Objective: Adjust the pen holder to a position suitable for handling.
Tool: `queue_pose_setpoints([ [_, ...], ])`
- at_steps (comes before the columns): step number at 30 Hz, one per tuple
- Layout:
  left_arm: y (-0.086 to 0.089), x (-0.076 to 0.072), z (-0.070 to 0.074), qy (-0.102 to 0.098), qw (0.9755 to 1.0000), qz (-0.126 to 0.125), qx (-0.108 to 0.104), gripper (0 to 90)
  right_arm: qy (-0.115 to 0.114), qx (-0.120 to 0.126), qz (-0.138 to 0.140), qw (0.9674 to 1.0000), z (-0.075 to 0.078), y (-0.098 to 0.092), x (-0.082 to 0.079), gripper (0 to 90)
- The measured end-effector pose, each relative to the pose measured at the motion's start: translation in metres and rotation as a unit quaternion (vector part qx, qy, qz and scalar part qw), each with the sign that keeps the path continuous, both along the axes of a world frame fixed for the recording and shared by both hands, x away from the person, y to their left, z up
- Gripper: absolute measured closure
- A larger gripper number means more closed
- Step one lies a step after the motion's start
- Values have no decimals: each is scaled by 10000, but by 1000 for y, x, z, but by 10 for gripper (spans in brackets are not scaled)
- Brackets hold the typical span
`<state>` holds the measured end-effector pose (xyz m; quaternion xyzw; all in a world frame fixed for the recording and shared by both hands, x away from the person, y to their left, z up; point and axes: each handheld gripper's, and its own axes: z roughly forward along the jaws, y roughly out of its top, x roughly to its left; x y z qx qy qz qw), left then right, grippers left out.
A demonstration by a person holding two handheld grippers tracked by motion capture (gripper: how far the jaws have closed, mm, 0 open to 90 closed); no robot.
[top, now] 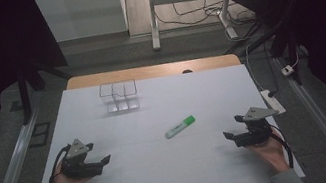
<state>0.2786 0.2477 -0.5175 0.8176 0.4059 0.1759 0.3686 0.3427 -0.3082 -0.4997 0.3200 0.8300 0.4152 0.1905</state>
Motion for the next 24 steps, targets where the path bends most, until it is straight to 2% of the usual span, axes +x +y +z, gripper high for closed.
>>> queue_pose_setpoints([
  [9,0,10,3,-52,10000,-11,29,201,-5,-27,18,10000,-1,0,0,196],
  [24,3,43,15,-130,9998,95,127,207,21,2,-14,10000,-2,0,2,198],
])
